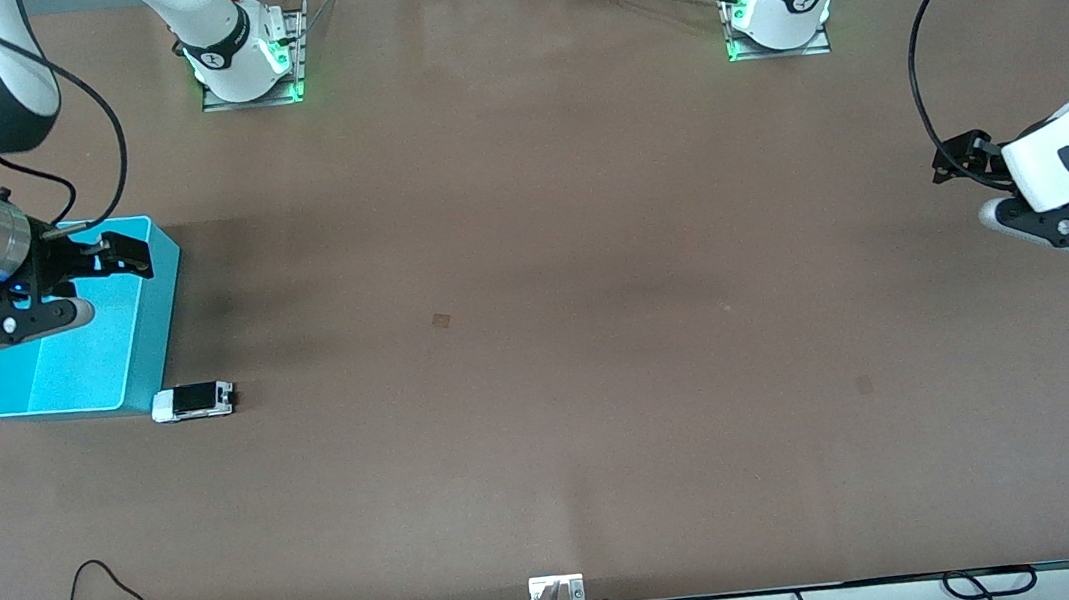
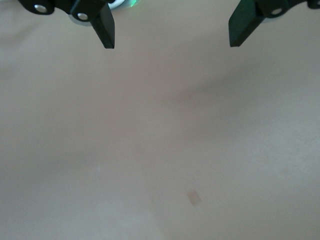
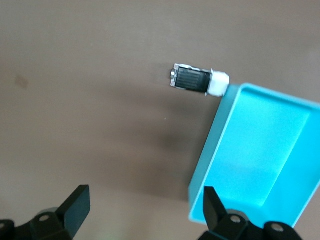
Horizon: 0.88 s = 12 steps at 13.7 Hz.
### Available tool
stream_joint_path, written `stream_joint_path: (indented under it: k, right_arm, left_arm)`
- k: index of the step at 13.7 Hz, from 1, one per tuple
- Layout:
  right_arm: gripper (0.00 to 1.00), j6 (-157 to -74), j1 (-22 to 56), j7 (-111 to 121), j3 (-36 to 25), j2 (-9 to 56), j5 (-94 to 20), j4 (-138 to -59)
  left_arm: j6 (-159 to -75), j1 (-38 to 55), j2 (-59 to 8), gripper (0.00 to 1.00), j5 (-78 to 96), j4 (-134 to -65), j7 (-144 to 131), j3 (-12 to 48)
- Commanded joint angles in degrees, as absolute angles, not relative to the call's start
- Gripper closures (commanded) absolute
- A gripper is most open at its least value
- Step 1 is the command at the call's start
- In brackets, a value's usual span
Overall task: Wind and store white jeep toy
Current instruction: 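Lower the open right gripper onto the jeep beside the bin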
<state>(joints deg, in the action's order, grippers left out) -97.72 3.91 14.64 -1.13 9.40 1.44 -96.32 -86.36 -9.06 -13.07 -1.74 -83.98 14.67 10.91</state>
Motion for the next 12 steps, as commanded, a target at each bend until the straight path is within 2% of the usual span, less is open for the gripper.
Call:
stream_joint_path:
  k: [1,3,4,8,12]
  right_arm:
    - [0.00,-102.11,0.80,31.40,-0.88,13.78,1.76,-95.45]
    - [0.00,-107.38,-0.61,45.03,-0.88,17.73,1.76,-95.45]
    - [0.00,-109.75,-0.96,50.66,-0.88,19.93,1.76,-95.45]
    - [0.00,-120.03,-1.67,72.02,-0.88,27.76,1.67,-95.62]
    - [0.00,-130.50,-3.08,80.93,-0.70,34.53,1.14,-96.06]
  left_arm:
    - [-97.34,-4.59,-3.19,0.00,1.93,-97.35,8.79,3.28]
    - [-103.86,-0.55,0.69,0.00,1.85,-102.98,8.44,-0.86]
    - [-104.15,0.95,1.40,0.00,1.76,-103.62,8.52,-2.01]
    - [-99.24,2.02,0.97,0.00,1.06,-102.14,7.73,-3.08]
    - [-99.32,2.37,0.88,0.00,-0.26,-101.34,7.73,-1.76]
